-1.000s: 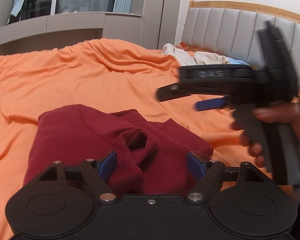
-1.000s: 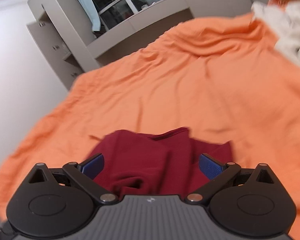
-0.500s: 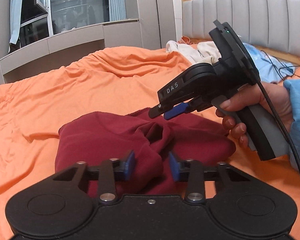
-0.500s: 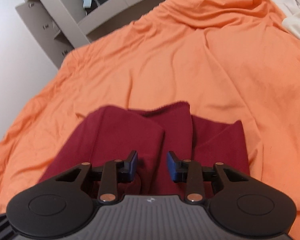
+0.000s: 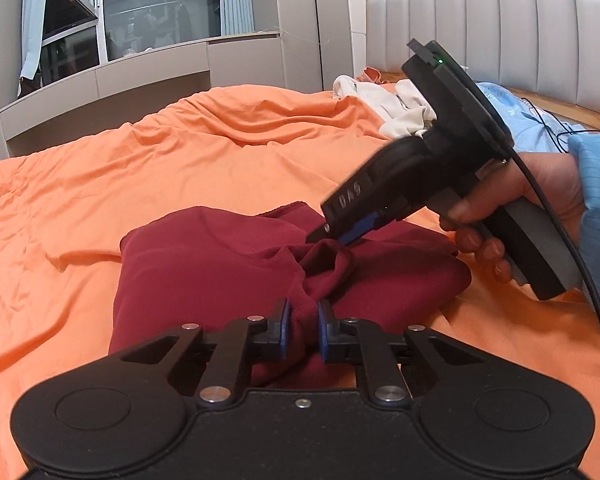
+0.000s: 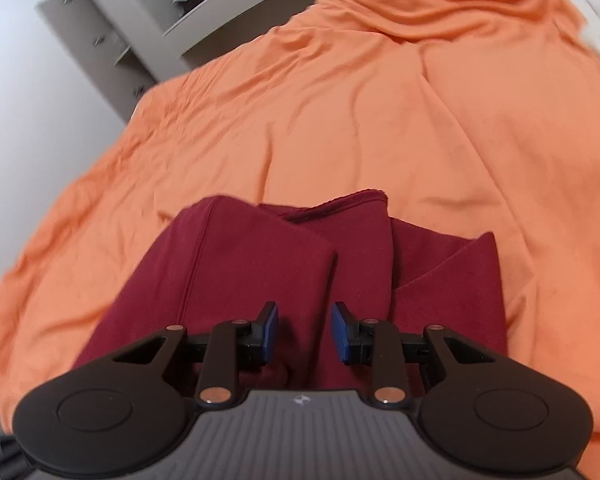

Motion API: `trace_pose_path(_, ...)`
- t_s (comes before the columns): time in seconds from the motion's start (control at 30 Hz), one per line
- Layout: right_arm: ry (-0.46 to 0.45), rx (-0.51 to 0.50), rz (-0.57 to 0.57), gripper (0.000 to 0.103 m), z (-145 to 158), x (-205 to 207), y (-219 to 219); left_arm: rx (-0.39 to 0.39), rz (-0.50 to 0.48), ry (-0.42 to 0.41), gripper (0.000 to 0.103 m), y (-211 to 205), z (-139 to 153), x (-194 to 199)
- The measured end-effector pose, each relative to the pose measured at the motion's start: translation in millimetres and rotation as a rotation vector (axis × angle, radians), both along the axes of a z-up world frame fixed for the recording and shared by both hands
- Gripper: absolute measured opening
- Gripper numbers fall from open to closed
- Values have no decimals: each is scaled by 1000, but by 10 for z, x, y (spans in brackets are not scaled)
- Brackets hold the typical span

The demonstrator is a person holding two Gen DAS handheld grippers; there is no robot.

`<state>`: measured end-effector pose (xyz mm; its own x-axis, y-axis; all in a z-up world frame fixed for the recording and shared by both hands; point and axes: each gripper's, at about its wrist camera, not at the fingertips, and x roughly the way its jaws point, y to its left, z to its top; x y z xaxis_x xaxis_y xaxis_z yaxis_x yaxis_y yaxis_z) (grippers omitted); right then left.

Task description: Fold small clothes

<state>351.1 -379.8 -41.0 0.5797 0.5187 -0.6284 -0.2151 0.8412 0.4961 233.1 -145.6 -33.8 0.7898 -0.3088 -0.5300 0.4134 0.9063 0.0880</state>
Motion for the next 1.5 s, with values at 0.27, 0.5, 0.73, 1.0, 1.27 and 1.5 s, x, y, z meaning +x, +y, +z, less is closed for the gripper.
trace_pose_path(0.27,-61,19,-23,6,65,55,-10,-7,5,-8,13,27,-2,-36)
trace_pose_path(0.5,-99,71,-61,5,217,36,-143,-17,3,-17,12,52,8,-80)
trace_pose_path(0.73,-146,79,-104,5,422,-26,-294,-24,-23,-50,12,-15,117,-103)
trace_pose_path(1.0,-126,43,-189,5,471,-86,-617,-35,-95,-72,11,-275,185,-134)
trace_pose_path(1.27,-89,-28,-224,5,410,-106,-728,-33,-151,-44,11,-581,108,-91)
trace_pose_path(1.5,-39,-113,-214,7,276,-139,-668,-21,-175,2,12,-700,-21,-25)
